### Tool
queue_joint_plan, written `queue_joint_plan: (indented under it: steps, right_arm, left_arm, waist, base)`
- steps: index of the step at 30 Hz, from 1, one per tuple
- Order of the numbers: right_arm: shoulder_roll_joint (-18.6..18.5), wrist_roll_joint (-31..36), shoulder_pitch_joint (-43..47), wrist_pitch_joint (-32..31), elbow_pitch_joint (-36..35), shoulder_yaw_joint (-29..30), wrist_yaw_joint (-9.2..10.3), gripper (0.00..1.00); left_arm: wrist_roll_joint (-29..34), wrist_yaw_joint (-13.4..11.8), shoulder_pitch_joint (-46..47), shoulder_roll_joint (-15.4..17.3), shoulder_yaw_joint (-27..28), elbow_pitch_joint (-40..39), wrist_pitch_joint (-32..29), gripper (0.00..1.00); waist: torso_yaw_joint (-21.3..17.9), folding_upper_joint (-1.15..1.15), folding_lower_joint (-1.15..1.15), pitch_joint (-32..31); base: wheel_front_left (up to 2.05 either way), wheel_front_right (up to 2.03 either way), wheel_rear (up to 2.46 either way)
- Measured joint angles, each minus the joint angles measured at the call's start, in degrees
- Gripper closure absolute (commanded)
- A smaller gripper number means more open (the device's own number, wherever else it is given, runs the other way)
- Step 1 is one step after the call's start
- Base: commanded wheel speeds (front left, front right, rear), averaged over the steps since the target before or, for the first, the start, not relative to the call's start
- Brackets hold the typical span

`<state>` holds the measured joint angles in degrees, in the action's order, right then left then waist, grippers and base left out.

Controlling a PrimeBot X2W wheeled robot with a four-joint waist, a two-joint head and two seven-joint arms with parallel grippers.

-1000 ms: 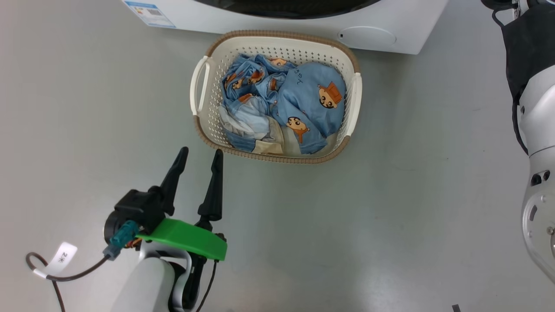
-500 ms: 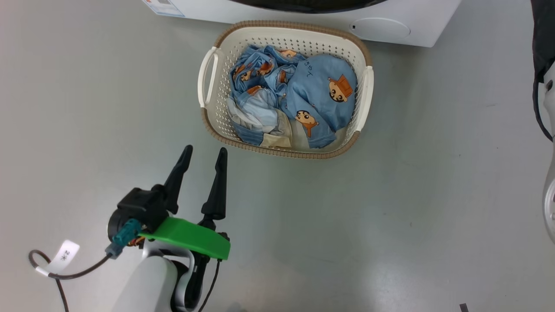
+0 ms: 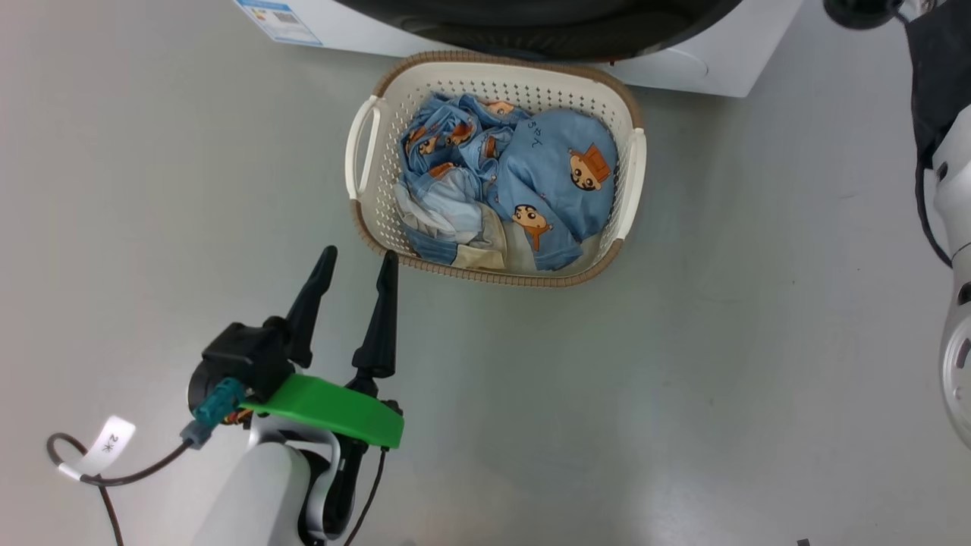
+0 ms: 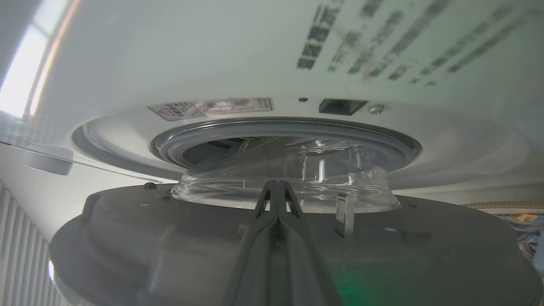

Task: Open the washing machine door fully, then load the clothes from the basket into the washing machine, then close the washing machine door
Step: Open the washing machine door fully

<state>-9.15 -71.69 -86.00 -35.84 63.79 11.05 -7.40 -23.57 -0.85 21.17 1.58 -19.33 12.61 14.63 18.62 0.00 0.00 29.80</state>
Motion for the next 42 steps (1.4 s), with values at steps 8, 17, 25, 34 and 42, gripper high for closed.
queue_joint_plan:
  steps: [8, 17, 25, 34, 42]
  right_arm:
    - [0.46, 0.02, 2.33, -2.57, 0.80, -0.85, 0.00, 1.00]
    - [1.23, 0.24, 5.18, -5.15, 0.89, -1.66, 0.00, 1.00]
    - [2.59, 0.55, 9.00, -7.71, 0.41, -3.02, 0.00, 1.00]
    - [3.74, 0.15, 13.52, -10.87, -1.41, -4.42, 0.00, 1.00]
    - [4.21, -1.43, 17.85, -12.41, -3.09, -5.64, 0.00, 1.00]
  left_arm:
    - [-0.49, -0.38, -0.01, 0.00, 0.51, -0.20, 0.00, 0.00]
    - [-0.35, -0.33, -0.12, 0.00, 0.99, -0.16, 0.00, 0.00]
    - [0.36, -0.34, -0.47, 0.01, 0.97, -0.13, 0.00, 0.00]
    - [1.27, -0.38, -1.76, 0.03, 1.23, -0.09, 0.00, 0.00]
    - [2.26, -0.37, -3.51, 0.04, 1.26, 0.09, 0.00, 0.00]
  waist:
    - [-0.62, 0.00, 0.00, -1.56]
    - [-1.28, 0.00, 0.00, -3.39]
    - [-1.71, 0.00, 0.00, -5.46]
    - [-2.24, 0.00, 0.00, -8.05]
    - [-2.92, 0.00, 0.00, -10.34]
  base:
    - [0.00, 0.00, 0.00]
    - [0.00, 0.00, 0.00]
    - [0.00, 0.00, 0.00]
    - [0.00, 0.00, 0.00]
    - [0.00, 0.00, 0.00]
